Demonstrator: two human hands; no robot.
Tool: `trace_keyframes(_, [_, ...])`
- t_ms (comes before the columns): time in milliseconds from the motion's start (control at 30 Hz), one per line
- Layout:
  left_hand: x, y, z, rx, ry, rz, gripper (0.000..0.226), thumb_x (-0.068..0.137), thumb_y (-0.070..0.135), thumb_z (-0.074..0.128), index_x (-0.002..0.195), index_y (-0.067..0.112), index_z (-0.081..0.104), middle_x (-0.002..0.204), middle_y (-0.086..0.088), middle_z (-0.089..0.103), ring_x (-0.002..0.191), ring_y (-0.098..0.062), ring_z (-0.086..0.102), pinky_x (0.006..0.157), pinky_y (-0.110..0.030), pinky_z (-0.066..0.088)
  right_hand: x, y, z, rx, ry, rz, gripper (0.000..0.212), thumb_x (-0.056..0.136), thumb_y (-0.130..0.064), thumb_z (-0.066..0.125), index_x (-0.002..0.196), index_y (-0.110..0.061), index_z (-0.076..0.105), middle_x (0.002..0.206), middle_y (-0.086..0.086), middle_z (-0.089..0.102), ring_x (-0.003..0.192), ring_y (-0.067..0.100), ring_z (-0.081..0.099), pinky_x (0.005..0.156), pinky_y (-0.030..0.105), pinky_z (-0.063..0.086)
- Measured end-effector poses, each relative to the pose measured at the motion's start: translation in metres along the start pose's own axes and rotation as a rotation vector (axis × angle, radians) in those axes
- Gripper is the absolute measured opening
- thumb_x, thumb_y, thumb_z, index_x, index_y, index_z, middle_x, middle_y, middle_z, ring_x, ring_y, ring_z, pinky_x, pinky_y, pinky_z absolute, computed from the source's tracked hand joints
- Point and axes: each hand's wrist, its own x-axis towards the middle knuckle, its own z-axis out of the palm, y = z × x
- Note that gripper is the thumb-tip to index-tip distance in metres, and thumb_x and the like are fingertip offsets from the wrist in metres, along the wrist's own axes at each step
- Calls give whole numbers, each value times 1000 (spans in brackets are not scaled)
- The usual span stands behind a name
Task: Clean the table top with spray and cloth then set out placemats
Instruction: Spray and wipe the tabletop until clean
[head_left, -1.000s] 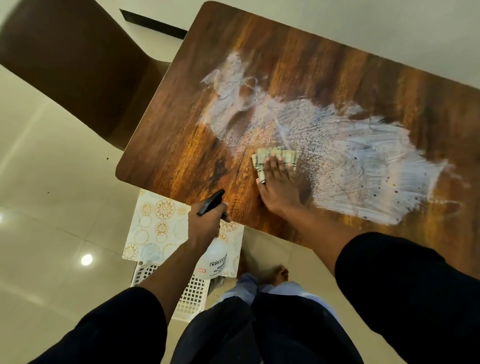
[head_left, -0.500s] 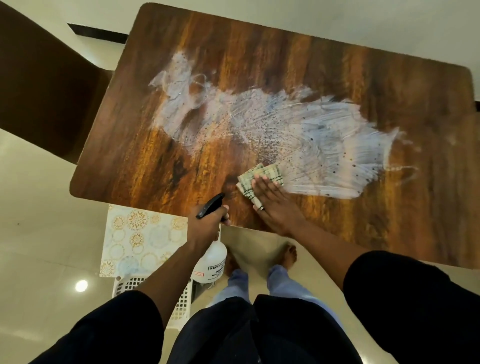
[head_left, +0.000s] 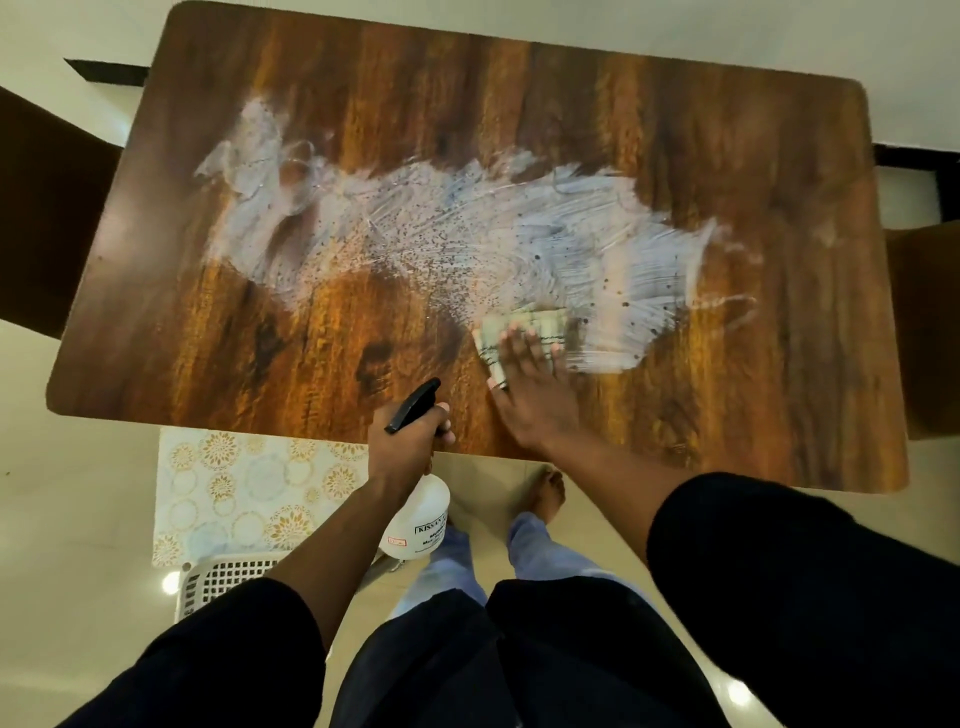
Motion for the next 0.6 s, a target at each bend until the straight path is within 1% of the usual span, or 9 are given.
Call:
trace_keyframes(67, [-1, 3, 7, 10, 10, 19, 22, 98, 13, 72, 80, 2, 74, 67, -13, 71, 67, -35, 64, 39, -25, 37, -14, -8, 15, -68, -15, -196, 72, 106, -57, 10, 166, -20, -8, 172, 1, -20, 158, 22, -23, 128, 54, -3])
trace_keyframes(133, [-3, 5, 13, 20, 26, 29, 25, 97, 8, 70, 73, 3, 72, 66, -17, 71, 65, -37, 63, 39, -24, 36, -26, -7, 29, -110, -10, -372, 71, 107, -54, 17, 167, -20, -1, 174, -1, -11, 160, 21, -16, 128, 52, -3])
trace_keyframes(200, [-4, 5, 17, 24, 43, 30, 25, 95, 6, 69, 71, 5, 71, 67, -18, 71, 65, -38, 64, 40, -24, 35, -28, 3, 36, -138, 0, -471, 70, 108, -51, 26, 167, -20, 4, 175, -1, -4, 161, 20, -8, 129, 51, 0])
trace_keyframes(267, [-5, 5, 24, 30, 47, 32, 24, 95, 8, 69, 71, 6, 72, 67, -17, 71, 67, -38, 65, 41, -24, 36, -22, 17, 35, -169, -13, -511, 69, 109, -51, 25, 167, -21, 3, 175, -1, -3, 161, 19, -6, 129, 50, 2])
trace_keyframes(333, [-6, 4, 32, 41, 31, 40, 23, 97, 9, 69, 75, 6, 73, 68, -16, 72, 67, -37, 64, 41, -25, 36, -17, 32, 28, -148, -30, -473, 69, 108, -55, 17, 167, -23, -1, 174, -4, -8, 160, 17, -10, 129, 51, 0])
trace_keyframes(433, [-7, 6, 47, 56, 10, 53, 19, 100, 12, 70, 83, 3, 74, 70, -13, 72, 69, -36, 65, 40, -26, 38, -16, 58, 12, -64, -10, -284, 70, 106, -56, 8, 166, -24, -11, 172, -7, -19, 158, 14, -22, 128, 49, -6])
trace_keyframes(533, [-8, 9, 65, 77, -22, 60, 18, 102, 12, 69, 88, 1, 74, 71, -15, 72, 67, -36, 65, 41, -27, 40, -15, 94, -4, -24, 37, -144, 71, 105, -57, 5, 165, -24, -15, 171, -7, -24, 156, 13, -26, 128, 47, -9])
trace_keyframes(600, [-8, 12, 77, 92, -42, 58, 20, 102, 14, 69, 88, 0, 74, 71, -14, 72, 66, -34, 65, 43, -29, 41, -13, 119, -13, 10, 52, -58, 70, 107, -55, 8, 164, -23, -17, 170, -6, -26, 155, 15, -27, 128, 46, -12])
